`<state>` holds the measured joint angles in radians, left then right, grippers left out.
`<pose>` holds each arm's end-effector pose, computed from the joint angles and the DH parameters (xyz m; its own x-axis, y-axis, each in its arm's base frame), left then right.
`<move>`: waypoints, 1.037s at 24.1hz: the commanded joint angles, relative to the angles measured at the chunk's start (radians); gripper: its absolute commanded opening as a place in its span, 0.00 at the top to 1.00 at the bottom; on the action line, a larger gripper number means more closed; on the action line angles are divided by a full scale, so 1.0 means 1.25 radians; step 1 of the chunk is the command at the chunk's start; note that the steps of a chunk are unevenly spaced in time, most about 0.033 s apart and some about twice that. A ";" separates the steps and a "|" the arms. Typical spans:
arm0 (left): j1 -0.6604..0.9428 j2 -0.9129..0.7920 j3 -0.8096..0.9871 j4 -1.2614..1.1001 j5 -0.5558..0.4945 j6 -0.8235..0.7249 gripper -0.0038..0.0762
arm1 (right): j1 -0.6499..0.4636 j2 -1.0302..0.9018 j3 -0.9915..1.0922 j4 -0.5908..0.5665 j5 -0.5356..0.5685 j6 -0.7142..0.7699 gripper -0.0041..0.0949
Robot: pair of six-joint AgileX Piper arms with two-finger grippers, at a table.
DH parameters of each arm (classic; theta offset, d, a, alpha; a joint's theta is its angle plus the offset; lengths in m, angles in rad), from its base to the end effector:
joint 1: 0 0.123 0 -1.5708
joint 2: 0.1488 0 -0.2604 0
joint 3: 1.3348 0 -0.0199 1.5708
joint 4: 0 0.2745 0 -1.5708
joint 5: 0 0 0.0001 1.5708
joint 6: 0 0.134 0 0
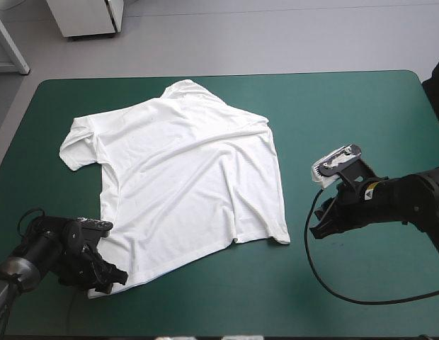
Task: Fold the cloth
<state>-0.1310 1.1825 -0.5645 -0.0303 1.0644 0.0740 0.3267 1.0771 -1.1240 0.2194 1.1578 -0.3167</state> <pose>0.1797 -0.0273 0.1203 -0.9817 0.1891 0.0226 0.1885 0.9817 -0.0279 0.2287 0.1057 0.3129 -0.6903 -0.4672 -0.5524 -0.5849 0.8098 0.0459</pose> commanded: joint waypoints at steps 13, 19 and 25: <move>-0.001 0.021 0.006 -0.112 -0.096 0.057 0.96 | 0.085 0.205 -0.029 -0.012 -0.081 -0.144 0.56; -0.001 0.021 0.006 -0.114 -0.077 0.075 0.96 | 0.116 0.308 -0.087 -0.017 -0.084 -0.154 0.46; -0.001 0.021 -0.032 -0.111 -0.082 0.075 0.96 | 0.194 0.388 -0.101 -0.144 -0.071 -0.152 0.46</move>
<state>-0.1290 1.1979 -0.5818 -0.1142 1.0703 0.1655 0.5330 1.5782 -1.2203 0.0963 1.0717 -0.4984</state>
